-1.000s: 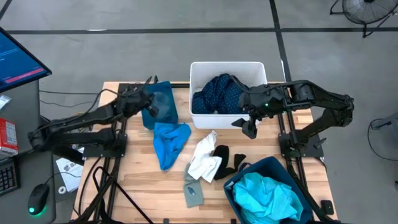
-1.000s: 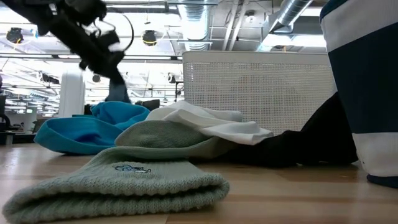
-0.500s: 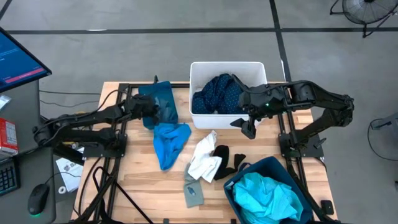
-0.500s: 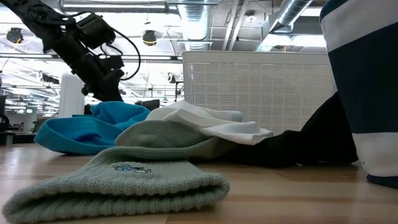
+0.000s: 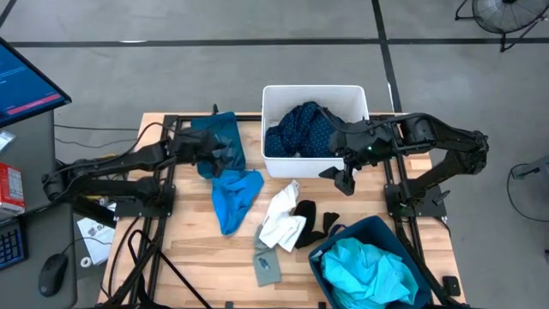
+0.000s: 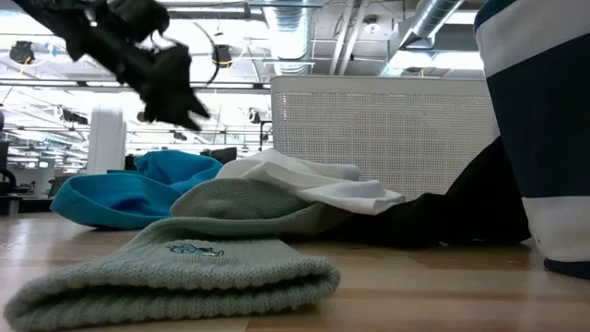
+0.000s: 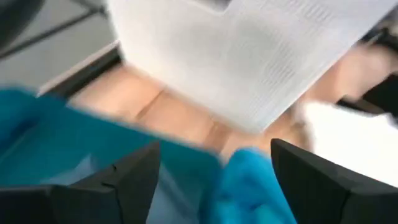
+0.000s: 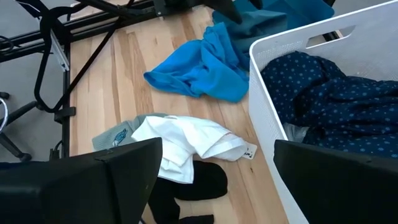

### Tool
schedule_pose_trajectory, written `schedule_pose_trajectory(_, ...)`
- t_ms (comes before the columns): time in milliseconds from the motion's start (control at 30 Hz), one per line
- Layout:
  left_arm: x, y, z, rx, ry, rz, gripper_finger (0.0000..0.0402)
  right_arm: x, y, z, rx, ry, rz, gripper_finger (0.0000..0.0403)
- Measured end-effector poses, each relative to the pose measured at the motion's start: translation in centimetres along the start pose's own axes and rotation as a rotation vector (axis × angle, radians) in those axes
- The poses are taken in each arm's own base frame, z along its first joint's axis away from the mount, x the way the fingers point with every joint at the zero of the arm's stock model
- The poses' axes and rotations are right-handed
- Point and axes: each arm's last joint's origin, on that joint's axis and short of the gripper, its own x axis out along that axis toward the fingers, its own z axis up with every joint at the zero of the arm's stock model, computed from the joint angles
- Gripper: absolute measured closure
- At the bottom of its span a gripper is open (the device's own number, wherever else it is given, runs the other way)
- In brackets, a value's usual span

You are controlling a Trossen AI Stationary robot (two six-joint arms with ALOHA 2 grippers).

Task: Pick & Place Cloths
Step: Put the white shorts into the dark blue bin

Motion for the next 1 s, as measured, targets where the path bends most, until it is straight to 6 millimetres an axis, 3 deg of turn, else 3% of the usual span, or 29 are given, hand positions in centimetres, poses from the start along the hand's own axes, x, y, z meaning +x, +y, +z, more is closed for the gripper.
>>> schedule_pose_trajectory(233,-2.0,-5.2,2.3,0.135,-0.085,-0.224,0.0110,0.0,0.0,0.0,-0.001,0.002,0.000,0.0101)
schedule_pose_trajectory(533,-3.8,-11.2,0.1,0.230,-0.082,-0.281,0.0116,0.0,0.0,-0.2,-0.007,0.015,-0.005,0.0101)
schedule_pose_trajectory(733,-2.4,-14.0,-2.1,0.261,-0.050,-0.215,0.0116,0.0,0.0,-0.2,-0.007,0.016,-0.005,0.0101)
schedule_pose_trajectory(1000,1.7,-17.2,-4.2,0.246,-0.075,-0.225,0.0116,0.0,-0.1,-0.4,-0.011,0.041,-0.013,0.0101)
